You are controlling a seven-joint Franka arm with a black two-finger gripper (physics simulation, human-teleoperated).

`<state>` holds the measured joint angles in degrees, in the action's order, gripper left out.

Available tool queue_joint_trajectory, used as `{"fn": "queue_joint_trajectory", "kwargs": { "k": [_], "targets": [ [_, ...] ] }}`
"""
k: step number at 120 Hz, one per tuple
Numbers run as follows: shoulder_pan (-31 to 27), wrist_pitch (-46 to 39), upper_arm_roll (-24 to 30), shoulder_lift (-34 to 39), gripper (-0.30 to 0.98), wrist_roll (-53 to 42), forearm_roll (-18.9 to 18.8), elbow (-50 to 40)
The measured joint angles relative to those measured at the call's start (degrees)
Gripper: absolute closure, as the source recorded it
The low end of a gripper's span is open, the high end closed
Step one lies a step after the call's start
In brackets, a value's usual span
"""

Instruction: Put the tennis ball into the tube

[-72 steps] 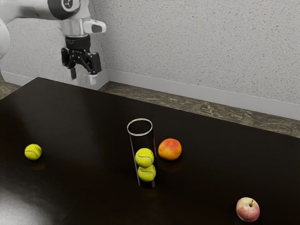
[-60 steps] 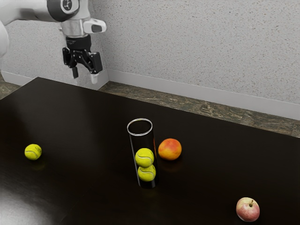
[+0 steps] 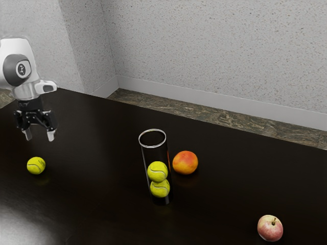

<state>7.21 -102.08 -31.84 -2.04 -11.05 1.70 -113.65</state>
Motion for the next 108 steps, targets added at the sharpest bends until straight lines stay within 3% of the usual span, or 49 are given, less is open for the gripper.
{"fn": "queue_joint_trajectory", "kwargs": {
  "k": [14, 53, 108],
  "targets": [
    [-0.6, -8.4, -4.0, -1.3, 0.02, -1.5, -0.1, -6.7],
    [-1.1, -26.8, -7.6, -6.4, 0.02, -7.3, 0.1, -13.4],
    [-3.3, -36.8, -6.5, -14.5, 0.02, -14.7, 5.7, -11.6]
  ]
}}
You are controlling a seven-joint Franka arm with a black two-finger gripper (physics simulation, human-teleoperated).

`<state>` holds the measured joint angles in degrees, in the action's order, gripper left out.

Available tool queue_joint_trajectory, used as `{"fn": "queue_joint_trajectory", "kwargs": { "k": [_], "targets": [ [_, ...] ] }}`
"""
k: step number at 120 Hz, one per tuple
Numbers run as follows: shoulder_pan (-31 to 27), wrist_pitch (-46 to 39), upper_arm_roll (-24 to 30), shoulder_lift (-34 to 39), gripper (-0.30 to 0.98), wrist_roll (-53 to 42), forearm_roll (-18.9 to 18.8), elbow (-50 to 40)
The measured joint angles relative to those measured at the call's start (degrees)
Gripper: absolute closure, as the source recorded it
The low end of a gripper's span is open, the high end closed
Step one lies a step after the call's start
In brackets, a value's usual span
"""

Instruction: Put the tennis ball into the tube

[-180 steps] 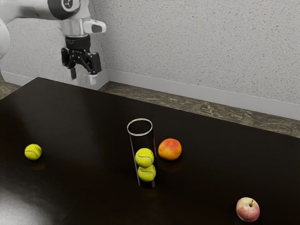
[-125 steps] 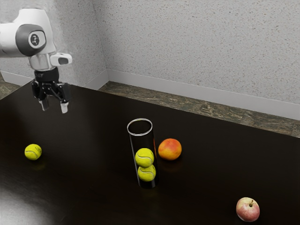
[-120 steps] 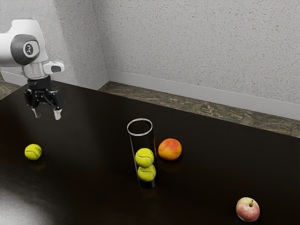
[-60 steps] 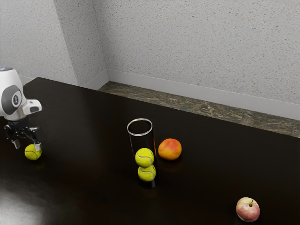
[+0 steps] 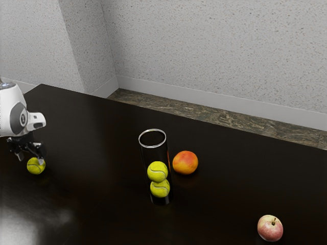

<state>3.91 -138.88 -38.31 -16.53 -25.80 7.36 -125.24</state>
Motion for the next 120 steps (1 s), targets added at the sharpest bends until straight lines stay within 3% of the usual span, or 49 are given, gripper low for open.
{"fn": "queue_joint_trajectory", "kwargs": {
  "k": [88, 120],
  "targets": [
    [-3.0, -4.1, 2.3, -6.1, 0.02, -9.3, 12.0, 0.1],
    [-3.0, -4.5, 3.3, -6.2, 0.21, -11.8, 13.5, 0.8]
  ]
}}
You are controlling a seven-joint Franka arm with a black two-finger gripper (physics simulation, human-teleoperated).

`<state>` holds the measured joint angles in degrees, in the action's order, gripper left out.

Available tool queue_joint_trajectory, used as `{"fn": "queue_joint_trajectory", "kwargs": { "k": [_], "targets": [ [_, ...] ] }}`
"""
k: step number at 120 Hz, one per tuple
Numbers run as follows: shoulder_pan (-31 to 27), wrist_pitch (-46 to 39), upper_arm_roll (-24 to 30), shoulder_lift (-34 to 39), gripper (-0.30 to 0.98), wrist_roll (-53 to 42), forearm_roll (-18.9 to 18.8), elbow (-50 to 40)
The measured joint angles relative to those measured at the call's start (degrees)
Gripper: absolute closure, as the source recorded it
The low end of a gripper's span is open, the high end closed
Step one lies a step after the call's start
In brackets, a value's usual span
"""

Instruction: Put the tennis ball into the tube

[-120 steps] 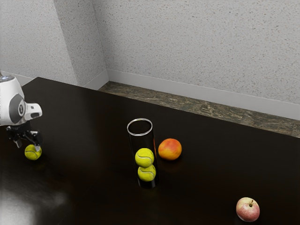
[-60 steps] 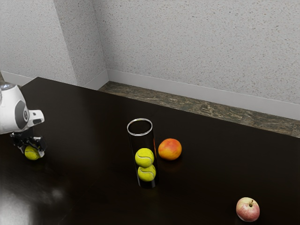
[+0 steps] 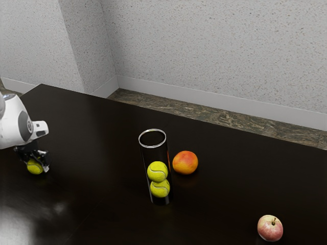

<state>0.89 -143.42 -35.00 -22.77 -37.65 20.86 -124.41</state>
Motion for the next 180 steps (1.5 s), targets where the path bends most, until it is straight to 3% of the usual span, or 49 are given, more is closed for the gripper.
{"fn": "queue_joint_trajectory", "kwargs": {
  "k": [40, 60, 83, 118, 158, 180],
  "targets": [
    [-0.2, 0.0, 0.0, 2.3, 0.30, -1.5, -0.1, -0.1],
    [4.6, 3.1, 0.2, 8.8, 0.31, -1.5, -1.6, 2.4],
    [9.4, 11.9, 6.6, 13.6, 0.31, 1.9, -8.5, 9.8],
    [13.0, 22.6, 17.8, 13.2, 0.31, 8.9, -11.7, 24.7],
    [18.8, 25.9, 21.7, 13.7, 0.31, 17.0, -13.3, 26.3],
    [21.4, 26.7, 21.8, 16.8, 0.32, 20.8, -14.3, 22.7]
  ]
}}
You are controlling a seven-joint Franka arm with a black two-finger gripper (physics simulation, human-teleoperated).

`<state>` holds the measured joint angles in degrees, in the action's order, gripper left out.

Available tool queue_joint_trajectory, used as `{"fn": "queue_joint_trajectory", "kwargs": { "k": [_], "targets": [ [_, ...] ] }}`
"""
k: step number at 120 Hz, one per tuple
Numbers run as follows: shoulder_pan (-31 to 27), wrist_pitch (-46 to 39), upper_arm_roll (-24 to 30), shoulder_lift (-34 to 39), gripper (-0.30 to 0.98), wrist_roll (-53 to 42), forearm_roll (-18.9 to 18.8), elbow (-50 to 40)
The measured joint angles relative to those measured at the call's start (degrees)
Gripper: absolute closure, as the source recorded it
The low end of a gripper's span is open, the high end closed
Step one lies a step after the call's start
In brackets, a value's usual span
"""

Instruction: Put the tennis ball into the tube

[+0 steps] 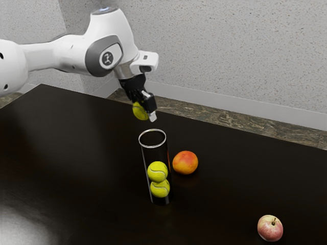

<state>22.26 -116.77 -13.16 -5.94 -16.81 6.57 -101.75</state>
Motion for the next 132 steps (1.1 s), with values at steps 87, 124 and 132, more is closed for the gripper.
{"fn": "queue_joint_trajectory", "kwargs": {
  "k": [87, 124, 132],
  "targets": [
    [9.5, 0.9, 0.8, 4.4, 0.32, 11.8, -2.6, -5.4],
    [2.8, 0.7, 0.8, 3.4, 0.31, 14.4, -2.7, -4.9],
    [1.5, 0.7, 1.1, 3.3, 0.31, 14.8, -2.7, -4.9]
  ]
}}
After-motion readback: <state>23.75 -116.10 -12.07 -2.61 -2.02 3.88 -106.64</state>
